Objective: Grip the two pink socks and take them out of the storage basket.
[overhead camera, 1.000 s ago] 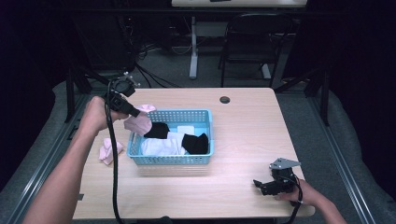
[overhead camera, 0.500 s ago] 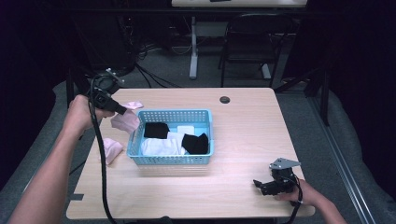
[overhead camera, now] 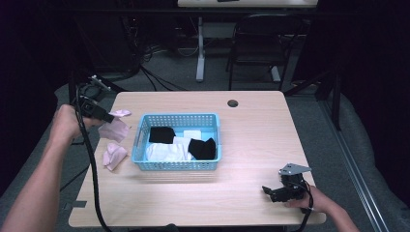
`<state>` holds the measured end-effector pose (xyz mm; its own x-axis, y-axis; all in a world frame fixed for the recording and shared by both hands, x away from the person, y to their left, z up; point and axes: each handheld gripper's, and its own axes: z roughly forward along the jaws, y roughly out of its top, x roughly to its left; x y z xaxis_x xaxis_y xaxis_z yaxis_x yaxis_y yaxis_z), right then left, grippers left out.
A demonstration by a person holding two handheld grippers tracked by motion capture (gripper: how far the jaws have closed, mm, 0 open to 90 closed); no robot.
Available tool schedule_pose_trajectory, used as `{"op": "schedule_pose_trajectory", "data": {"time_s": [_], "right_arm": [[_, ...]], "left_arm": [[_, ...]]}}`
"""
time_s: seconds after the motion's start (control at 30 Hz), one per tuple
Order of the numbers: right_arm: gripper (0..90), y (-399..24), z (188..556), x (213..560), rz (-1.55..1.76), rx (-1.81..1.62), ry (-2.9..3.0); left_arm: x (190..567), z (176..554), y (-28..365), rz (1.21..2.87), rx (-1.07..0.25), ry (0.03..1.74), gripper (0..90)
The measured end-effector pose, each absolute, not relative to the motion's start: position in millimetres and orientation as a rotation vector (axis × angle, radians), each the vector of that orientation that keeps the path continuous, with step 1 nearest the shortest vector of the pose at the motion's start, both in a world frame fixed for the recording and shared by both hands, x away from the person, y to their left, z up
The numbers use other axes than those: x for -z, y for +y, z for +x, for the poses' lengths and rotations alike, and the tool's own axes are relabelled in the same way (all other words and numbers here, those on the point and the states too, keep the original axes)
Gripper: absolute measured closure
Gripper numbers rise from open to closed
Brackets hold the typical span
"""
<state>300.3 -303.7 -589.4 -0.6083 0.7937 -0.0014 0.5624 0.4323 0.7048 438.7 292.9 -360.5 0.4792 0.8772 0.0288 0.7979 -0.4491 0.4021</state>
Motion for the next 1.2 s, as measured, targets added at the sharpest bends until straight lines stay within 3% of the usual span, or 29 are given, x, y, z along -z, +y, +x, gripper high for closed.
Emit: {"op": "schedule_pose_trajectory", "data": {"time_s": [0.6,1.2], "right_arm": [[0.0,-303.1,299.8,589.6,1.172,-0.978,2.348],[0.0,-303.0,299.7,589.6,1.171,-0.978,2.347]], "left_arm": [[440.1,457.7,319.7,2.317,-0.274,1.591,85.3],[469.8,479.8,313.1,2.282,-0.293,1.650,85.2]]}}
